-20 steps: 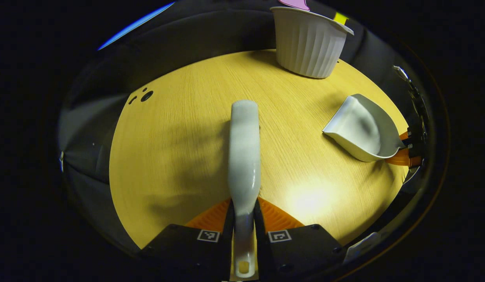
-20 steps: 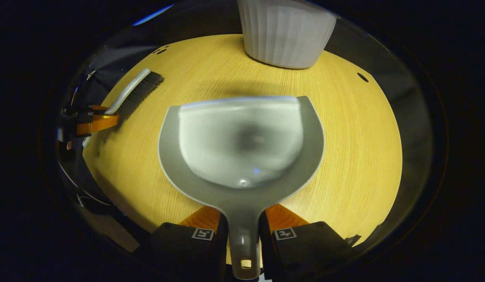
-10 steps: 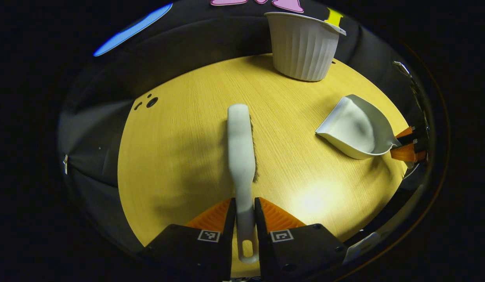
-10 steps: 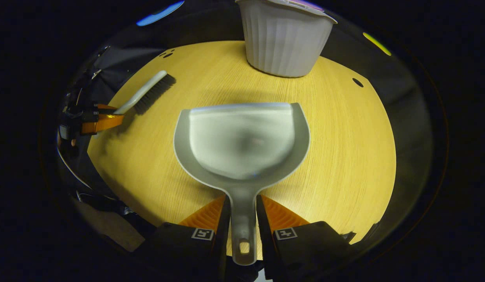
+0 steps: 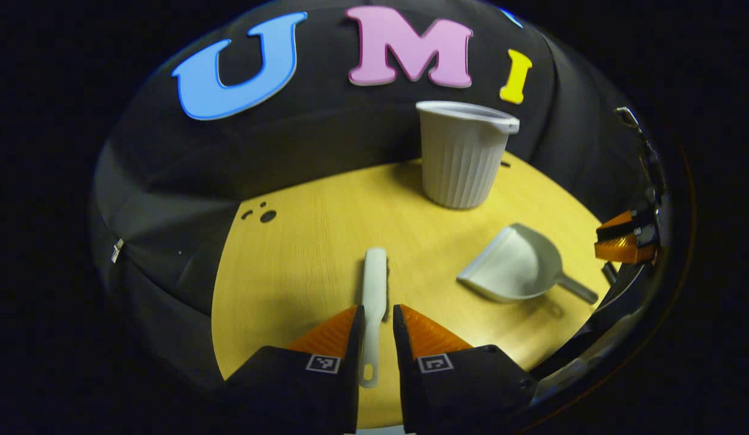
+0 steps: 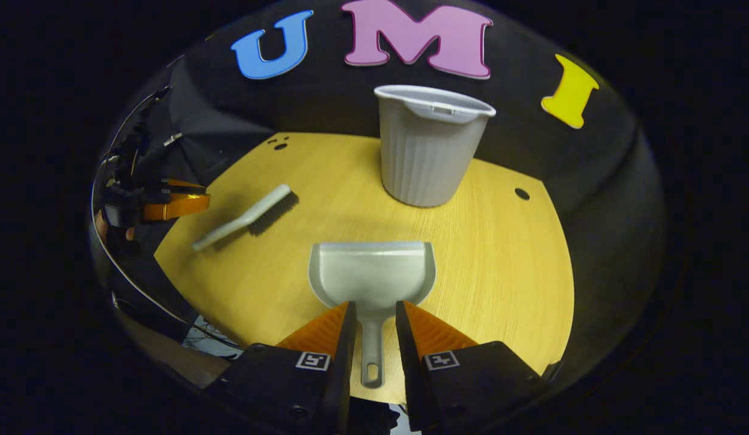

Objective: Pick up the small broom and dustpan from the desktop, sweep the trash into the dustpan with the broom, and then empty the trash into the garbage bin.

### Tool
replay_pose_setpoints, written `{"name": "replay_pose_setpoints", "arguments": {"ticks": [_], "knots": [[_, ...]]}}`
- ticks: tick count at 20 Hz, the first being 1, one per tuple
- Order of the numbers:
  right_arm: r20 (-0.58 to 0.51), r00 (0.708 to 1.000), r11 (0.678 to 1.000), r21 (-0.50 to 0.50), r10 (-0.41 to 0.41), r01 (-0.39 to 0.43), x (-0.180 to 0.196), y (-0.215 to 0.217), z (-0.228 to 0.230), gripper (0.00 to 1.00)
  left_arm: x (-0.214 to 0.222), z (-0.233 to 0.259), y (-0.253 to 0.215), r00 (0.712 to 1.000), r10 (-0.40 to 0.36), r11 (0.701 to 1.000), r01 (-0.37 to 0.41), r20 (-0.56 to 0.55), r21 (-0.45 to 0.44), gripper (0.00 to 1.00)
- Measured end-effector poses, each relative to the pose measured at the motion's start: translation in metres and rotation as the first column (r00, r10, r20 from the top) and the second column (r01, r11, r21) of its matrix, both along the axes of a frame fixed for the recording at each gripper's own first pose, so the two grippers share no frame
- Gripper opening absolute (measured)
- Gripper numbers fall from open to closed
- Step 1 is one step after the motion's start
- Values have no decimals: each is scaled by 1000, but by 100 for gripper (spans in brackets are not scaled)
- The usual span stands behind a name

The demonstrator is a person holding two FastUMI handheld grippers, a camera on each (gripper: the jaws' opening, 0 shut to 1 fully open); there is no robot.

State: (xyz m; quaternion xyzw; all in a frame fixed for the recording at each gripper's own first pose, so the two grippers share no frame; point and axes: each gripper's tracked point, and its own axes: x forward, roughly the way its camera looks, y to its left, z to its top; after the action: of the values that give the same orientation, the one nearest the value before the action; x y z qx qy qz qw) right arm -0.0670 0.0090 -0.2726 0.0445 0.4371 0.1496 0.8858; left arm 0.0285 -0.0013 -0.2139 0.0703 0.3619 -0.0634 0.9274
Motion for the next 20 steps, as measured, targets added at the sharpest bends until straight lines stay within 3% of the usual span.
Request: {"name": "replay_pose_setpoints", "arguments": {"ticks": [2, 3, 4, 5, 7, 9, 17, 20], "knots": [[74, 997, 1000, 28, -7, 5, 13, 0, 29, 38, 5, 39, -6, 995, 20, 1000, -18, 99, -21, 32], [108, 994, 999, 42, -14, 9, 17, 0, 39, 41, 8, 56, -10, 990, 31, 999, -27, 139, -27, 32], [144, 989, 999, 52, -21, 14, 23, -2, 50, 38, 11, 71, -14, 982, 40, 999, -34, 183, -37, 27], [183, 983, 998, 55, -27, 17, 30, -4, 63, 41, 12, 84, -19, 973, 46, 998, -35, 227, -51, 32], [265, 964, 999, 48, -34, 22, 38, -17, 83, 37, 12, 109, -31, 952, 60, 996, -39, 301, -74, 32], [331, 943, 999, 48, -32, 16, 40, -23, 101, 41, 7, 122, -40, 933, 81, 994, -51, 350, -94, 32], [438, 899, 995, 90, -6, -37, 37, -17, 136, 41, -18, 140, -52, 915, 152, 988, -131, 374, -82, 31], [435, 900, 991, 106, 30, -85, 36, -5, 131, 43, -27, 141, -62, 913, 170, 985, -148, 372, -88, 31]]}}
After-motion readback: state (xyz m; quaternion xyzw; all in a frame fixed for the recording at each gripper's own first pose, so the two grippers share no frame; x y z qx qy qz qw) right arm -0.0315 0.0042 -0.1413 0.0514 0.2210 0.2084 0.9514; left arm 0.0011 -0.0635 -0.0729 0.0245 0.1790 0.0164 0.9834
